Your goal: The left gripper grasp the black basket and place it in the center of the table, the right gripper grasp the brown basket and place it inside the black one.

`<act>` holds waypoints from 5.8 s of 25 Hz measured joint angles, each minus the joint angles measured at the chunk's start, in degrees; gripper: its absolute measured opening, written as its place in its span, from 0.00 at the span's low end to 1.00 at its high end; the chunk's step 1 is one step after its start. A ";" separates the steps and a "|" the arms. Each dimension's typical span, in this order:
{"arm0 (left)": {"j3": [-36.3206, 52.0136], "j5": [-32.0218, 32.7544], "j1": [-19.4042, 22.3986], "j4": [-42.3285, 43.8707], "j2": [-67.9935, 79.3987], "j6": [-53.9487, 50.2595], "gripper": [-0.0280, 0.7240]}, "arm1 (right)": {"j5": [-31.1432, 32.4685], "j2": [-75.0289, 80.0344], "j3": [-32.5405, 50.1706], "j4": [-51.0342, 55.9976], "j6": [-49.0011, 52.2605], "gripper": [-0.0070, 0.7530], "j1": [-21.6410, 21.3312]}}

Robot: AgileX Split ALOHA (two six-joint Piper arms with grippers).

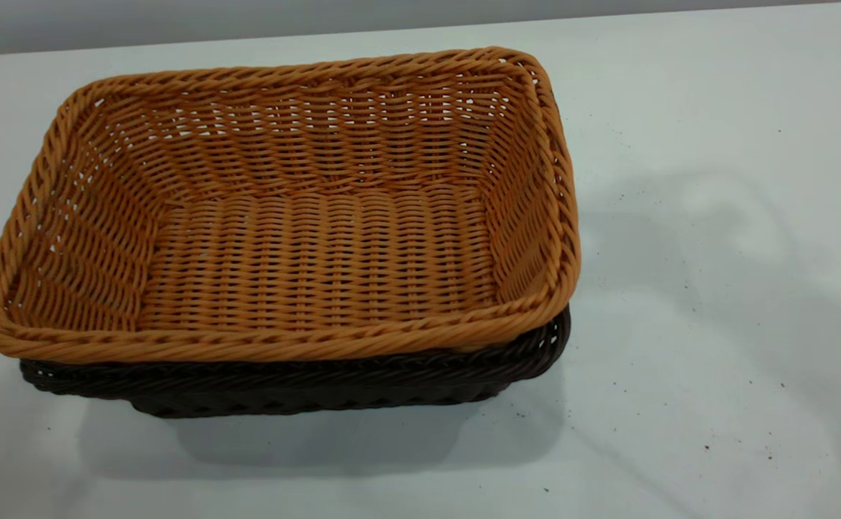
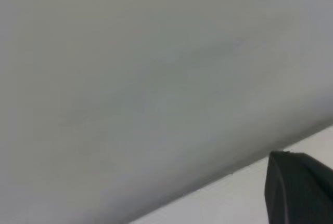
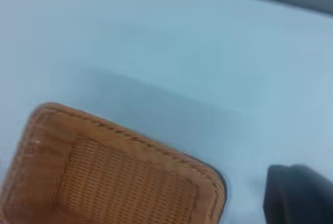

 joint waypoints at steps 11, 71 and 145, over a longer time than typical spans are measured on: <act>0.00 20.21 0.00 0.43 -6.49 -7.58 0.04 | -0.06 -22.96 14.21 0.08 -1.84 0.01 0.00; 30.86 33.06 -0.13 -4.77 -41.30 -8.05 0.04 | -9.51 -83.80 79.93 0.28 -11.82 0.01 0.00; 41.48 25.07 0.54 15.01 -42.89 -27.44 0.04 | -9.34 -88.38 79.88 1.11 -11.38 0.01 -34.41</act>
